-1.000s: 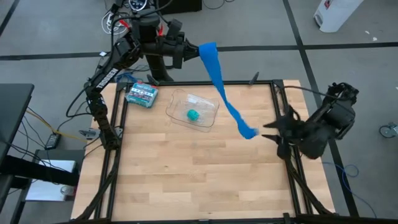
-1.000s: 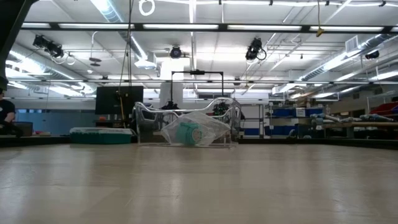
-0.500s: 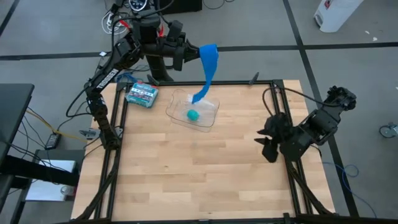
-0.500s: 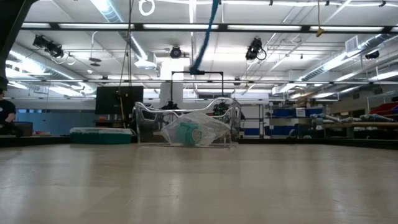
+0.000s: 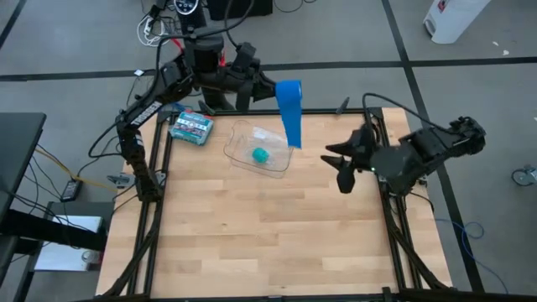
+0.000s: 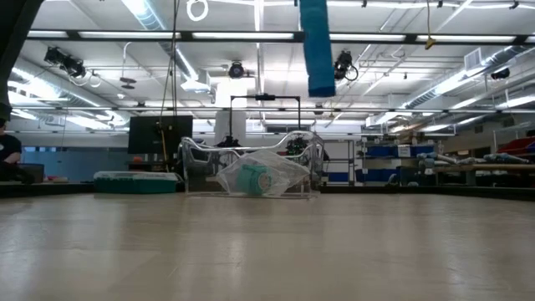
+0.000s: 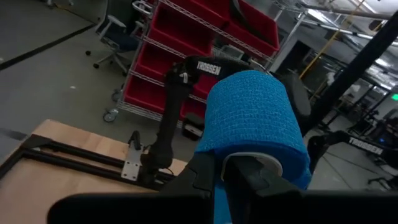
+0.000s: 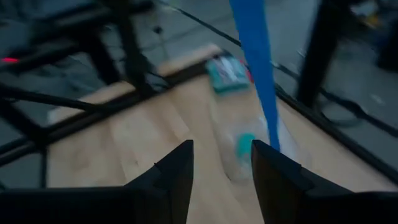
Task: Roll bandage
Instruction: Roll the blue bandage
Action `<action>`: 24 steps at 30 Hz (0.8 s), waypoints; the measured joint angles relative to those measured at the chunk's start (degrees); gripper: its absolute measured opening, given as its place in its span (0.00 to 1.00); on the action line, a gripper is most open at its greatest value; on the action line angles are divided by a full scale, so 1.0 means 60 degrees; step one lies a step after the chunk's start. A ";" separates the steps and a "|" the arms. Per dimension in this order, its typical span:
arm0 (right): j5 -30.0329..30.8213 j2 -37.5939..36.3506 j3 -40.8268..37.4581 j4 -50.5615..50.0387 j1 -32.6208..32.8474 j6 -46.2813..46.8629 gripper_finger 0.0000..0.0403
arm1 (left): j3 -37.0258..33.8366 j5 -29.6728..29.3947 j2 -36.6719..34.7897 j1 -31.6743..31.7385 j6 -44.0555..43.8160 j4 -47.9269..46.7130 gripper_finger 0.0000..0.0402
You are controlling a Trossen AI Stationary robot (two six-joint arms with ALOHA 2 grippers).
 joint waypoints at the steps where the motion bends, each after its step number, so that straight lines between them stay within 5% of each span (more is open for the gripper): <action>1: -0.0289 -0.0006 0.0000 0.0484 -0.0214 -0.0541 0.38 | 0.0000 -0.0102 0.0000 -0.0079 -0.0043 0.0000 0.06; 16: -0.4528 0.0130 -0.0283 0.1425 -0.2602 -0.2162 0.38 | 0.0000 -0.0924 0.0000 -0.1121 -0.0067 0.0498 0.06; 24: -0.4790 0.0194 -0.0983 0.2710 -0.2940 -0.2734 0.38 | 0.0000 -0.1017 0.0000 -0.1197 -0.0322 0.1031 0.06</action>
